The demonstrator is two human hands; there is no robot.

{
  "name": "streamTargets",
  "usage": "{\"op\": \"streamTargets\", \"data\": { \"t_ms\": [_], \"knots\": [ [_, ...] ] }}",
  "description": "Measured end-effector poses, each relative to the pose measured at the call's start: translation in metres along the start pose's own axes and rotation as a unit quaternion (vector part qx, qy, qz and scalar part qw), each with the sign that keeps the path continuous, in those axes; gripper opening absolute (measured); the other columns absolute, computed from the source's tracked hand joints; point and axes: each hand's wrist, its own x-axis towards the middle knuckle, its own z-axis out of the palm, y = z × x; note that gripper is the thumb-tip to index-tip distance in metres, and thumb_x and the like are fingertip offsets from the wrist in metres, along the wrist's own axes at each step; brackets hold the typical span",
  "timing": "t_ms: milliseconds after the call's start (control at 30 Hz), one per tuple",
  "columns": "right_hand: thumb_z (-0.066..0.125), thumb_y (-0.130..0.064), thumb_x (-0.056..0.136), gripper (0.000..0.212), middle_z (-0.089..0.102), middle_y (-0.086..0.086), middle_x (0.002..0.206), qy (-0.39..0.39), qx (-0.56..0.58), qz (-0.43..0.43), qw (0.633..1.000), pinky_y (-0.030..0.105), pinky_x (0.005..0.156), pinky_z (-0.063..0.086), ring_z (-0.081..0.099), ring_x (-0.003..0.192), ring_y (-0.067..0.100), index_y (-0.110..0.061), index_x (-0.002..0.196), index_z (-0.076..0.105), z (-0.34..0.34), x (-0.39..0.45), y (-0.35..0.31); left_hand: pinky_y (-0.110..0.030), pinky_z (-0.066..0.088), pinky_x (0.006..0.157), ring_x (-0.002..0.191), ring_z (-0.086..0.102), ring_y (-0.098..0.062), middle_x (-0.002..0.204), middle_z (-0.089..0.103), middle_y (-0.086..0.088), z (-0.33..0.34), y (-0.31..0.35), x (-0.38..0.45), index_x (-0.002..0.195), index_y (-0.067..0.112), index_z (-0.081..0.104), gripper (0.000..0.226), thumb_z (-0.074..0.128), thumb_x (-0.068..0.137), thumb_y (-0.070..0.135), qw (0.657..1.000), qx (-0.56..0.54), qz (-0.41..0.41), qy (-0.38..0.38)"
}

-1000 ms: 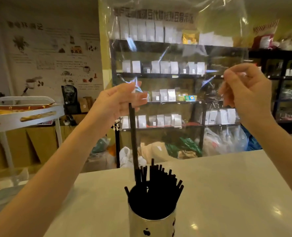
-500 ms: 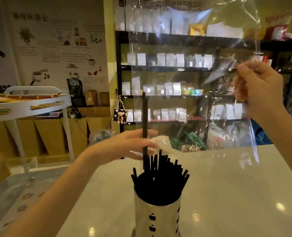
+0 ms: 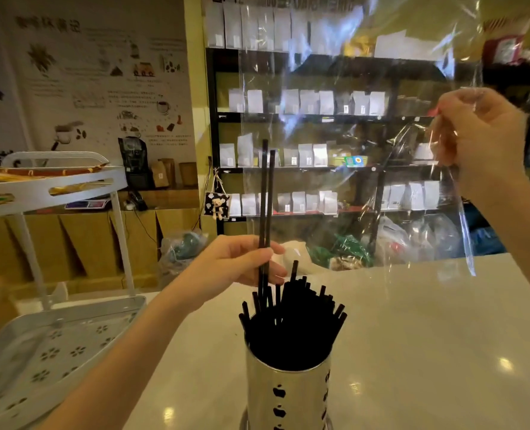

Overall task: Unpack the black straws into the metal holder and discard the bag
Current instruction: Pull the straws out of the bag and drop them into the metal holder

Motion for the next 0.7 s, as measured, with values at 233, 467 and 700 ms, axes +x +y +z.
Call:
{"op": "streamTargets", "data": {
  "t_ms": [233, 467, 700],
  "knots": [
    [0.056, -0.021, 0.090, 0.015, 0.063, -0.008, 0.050, -0.029, -0.036, -0.014, 0.999, 0.016, 0.032, 0.034, 0.047, 0.034, 0.007, -0.028, 0.077, 0.057, -0.002, -0.009, 0.004, -0.023, 0.058, 0.068, 0.083, 0.070, -0.012, 0.084, 0.075, 0.003, 0.005, -0.011, -0.010, 0.093, 0.020, 0.068, 0.019, 0.061, 0.075, 0.019, 0.998, 0.009, -0.018, -0.052],
    [0.054, -0.021, 0.091, 0.014, 0.064, -0.010, 0.051, -0.038, -0.036, -0.028, 0.998, 0.016, 0.034, 0.035, 0.048, 0.037, 0.006, -0.027, 0.079, 0.056, 0.002, -0.012, -0.002, -0.024, 0.056, 0.068, 0.075, 0.068, -0.011, 0.078, 0.072, 0.001, 0.010, -0.016, -0.009, 0.088, 0.018, 0.070, 0.022, 0.065, 0.068, 0.026, 1.000, 0.014, -0.015, -0.007],
    [0.054, -0.021, 0.091, 0.014, 0.064, -0.012, 0.050, -0.030, -0.026, -0.051, 0.998, 0.018, 0.035, 0.037, 0.050, 0.037, 0.005, -0.028, 0.079, 0.055, 0.003, -0.012, -0.005, -0.021, 0.056, 0.078, 0.089, 0.069, -0.015, 0.095, 0.074, 0.000, 0.013, -0.006, -0.005, 0.103, 0.023, 0.065, 0.035, 0.046, 0.079, 0.038, 0.999, -0.015, 0.010, 0.027]
  ]
}}
